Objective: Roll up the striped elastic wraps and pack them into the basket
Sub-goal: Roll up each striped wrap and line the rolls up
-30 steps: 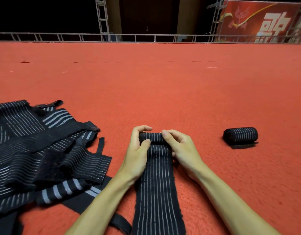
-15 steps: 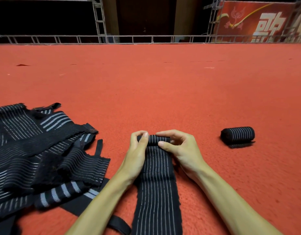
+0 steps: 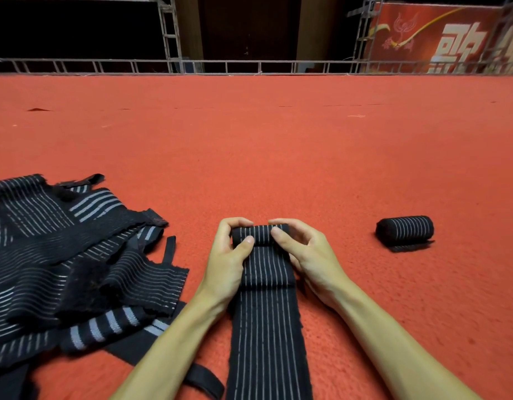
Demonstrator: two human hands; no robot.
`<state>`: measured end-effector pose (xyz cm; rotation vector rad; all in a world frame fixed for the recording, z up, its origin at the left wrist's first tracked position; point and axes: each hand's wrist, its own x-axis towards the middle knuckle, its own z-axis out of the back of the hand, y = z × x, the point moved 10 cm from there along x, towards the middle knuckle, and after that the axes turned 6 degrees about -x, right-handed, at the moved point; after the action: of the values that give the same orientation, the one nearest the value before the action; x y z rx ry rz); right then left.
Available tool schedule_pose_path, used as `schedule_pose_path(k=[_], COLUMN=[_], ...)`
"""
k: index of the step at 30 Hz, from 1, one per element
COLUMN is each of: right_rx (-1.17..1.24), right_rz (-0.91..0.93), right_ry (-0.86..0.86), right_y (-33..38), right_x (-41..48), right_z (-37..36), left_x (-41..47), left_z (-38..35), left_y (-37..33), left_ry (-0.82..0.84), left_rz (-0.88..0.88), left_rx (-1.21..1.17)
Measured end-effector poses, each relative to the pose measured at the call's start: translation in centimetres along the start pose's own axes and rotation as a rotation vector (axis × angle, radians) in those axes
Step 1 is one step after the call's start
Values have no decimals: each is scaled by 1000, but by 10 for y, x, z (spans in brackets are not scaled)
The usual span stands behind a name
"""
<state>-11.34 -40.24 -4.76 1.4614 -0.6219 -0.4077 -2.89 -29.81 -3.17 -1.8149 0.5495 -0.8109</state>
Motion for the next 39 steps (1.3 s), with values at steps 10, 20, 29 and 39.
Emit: schedule_pose_path(k=[10, 20, 29, 39], right_rx=[28, -22, 71, -12], right_rz=[-9, 142, 49, 17], right_ry=[-7, 27, 46, -55], right_y=[3, 17, 7, 7], right_x=[-2, -3, 0, -2], right_z=[-1, 1, -3, 5], left_x=[1, -2, 2, 2], left_z=[-4, -3, 4, 1], left_y=[4, 19, 8, 7], left_ry=[65, 14, -37, 33], left_rz=[-12, 142, 41, 24], left_rx=[153, 101, 78, 6])
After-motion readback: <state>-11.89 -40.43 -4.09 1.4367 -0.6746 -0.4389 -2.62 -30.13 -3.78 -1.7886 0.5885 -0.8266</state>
